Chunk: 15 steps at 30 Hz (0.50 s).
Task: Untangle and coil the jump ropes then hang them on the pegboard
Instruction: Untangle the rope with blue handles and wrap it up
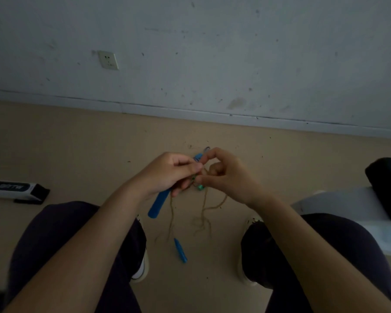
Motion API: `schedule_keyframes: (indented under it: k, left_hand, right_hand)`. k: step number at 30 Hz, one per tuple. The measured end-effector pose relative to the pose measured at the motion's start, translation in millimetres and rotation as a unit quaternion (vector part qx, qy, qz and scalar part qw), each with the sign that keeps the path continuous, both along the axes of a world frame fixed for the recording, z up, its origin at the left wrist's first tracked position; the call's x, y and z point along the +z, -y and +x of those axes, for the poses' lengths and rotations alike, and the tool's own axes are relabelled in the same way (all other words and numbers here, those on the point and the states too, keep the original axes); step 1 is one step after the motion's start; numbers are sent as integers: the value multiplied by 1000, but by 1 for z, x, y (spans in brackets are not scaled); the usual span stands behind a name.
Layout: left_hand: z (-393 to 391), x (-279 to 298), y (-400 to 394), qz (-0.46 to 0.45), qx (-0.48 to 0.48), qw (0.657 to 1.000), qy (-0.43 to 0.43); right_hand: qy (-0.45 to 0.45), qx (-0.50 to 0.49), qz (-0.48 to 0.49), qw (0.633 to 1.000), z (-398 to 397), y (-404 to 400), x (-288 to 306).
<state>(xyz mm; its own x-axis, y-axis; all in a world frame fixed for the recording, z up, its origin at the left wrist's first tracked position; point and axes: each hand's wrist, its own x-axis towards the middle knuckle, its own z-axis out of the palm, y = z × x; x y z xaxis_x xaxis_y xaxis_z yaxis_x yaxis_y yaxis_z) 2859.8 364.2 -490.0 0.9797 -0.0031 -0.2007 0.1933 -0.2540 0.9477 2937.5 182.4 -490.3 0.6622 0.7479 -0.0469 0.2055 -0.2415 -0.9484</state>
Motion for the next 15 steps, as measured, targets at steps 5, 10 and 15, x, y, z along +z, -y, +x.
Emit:
schedule_keyframes:
  k: [5,10,15]
  left_hand:
    - [-1,5,-24,14,51,999,11]
    - [-2,0,-25,-15,56,998,7]
    - [2,-6,-2,-24,6,1000,-6]
  right_hand:
    - [58,-165,4,985,22,17,11]
    - [4,-103,29,994,17,17,13]
    - [-82,-46,76,993,1,1,2]
